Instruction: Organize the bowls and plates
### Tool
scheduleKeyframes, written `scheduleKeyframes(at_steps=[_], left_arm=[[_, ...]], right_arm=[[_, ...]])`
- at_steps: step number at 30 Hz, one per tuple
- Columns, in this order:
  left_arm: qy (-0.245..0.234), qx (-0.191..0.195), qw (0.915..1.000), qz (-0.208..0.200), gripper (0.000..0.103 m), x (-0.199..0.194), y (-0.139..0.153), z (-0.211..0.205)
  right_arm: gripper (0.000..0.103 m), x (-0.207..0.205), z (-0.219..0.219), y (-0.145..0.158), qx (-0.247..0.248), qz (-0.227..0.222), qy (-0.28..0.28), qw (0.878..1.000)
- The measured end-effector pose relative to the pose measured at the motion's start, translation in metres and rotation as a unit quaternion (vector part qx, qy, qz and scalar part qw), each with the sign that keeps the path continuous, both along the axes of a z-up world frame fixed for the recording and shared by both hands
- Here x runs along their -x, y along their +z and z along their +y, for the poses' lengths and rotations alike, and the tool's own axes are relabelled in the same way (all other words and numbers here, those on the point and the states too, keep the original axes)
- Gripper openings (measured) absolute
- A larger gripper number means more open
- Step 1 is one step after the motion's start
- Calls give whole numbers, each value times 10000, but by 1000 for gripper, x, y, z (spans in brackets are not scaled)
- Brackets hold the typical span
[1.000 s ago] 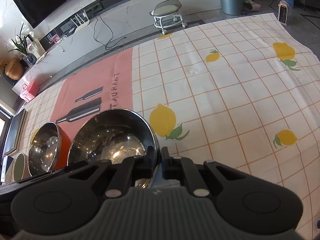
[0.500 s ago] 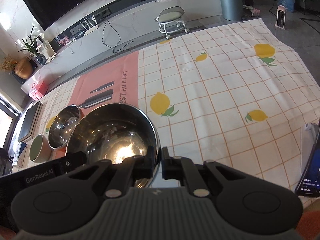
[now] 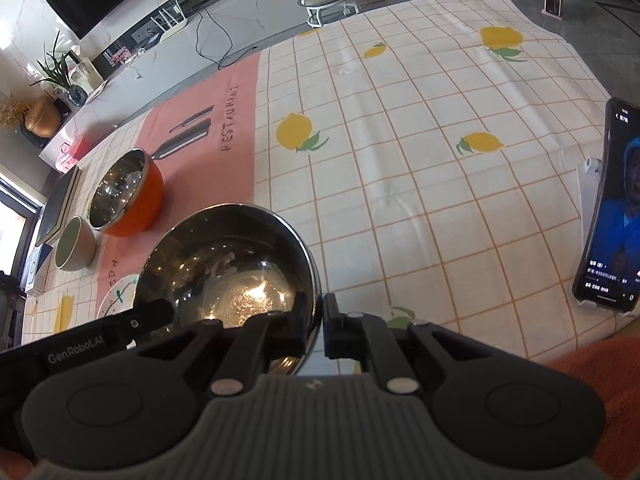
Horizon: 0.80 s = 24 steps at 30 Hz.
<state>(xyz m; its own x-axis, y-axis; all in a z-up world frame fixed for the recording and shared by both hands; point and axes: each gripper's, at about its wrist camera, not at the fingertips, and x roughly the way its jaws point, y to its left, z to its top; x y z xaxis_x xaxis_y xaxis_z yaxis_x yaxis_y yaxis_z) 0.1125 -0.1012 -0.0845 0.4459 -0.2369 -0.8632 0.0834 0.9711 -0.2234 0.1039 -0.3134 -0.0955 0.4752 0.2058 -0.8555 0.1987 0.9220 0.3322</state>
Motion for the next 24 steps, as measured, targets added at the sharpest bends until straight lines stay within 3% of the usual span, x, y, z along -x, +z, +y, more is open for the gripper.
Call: scheduleKeyframes(at_steps=[24], left_arm=[[315,217,9983,450,10,3,-30,16]], right_arm=[[5,-6,11,-22,111,188,158,9996]])
